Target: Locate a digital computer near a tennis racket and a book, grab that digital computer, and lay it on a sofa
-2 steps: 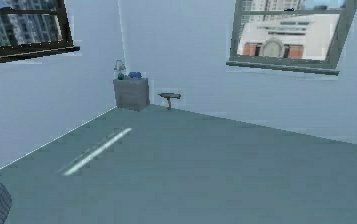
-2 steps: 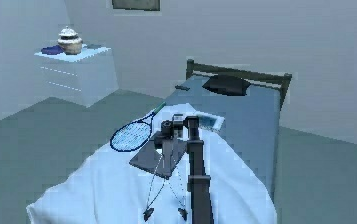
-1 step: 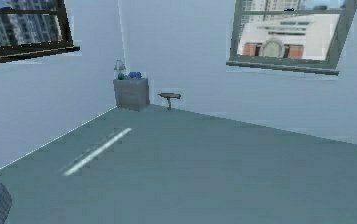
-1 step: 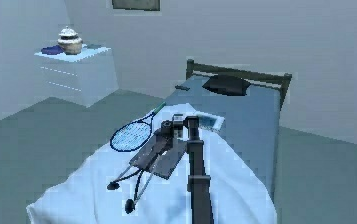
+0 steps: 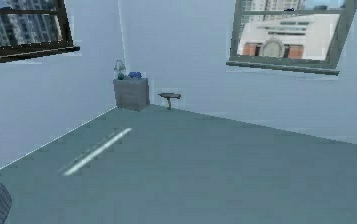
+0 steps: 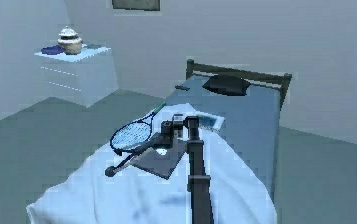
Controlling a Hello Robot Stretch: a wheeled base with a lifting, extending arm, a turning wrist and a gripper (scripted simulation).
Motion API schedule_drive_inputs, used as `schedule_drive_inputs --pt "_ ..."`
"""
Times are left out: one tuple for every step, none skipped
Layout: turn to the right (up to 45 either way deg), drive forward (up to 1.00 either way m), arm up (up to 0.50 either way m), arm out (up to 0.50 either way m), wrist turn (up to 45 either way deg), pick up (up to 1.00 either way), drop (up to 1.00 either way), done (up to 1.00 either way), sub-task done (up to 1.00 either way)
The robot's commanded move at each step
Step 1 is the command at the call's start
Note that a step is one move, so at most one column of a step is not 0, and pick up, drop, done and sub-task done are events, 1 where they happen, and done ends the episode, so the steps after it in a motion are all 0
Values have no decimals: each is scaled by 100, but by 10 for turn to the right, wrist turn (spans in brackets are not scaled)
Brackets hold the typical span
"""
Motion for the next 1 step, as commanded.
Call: schedule_drive_inputs --pt "0 0 0 0 450 0 0 0 0"
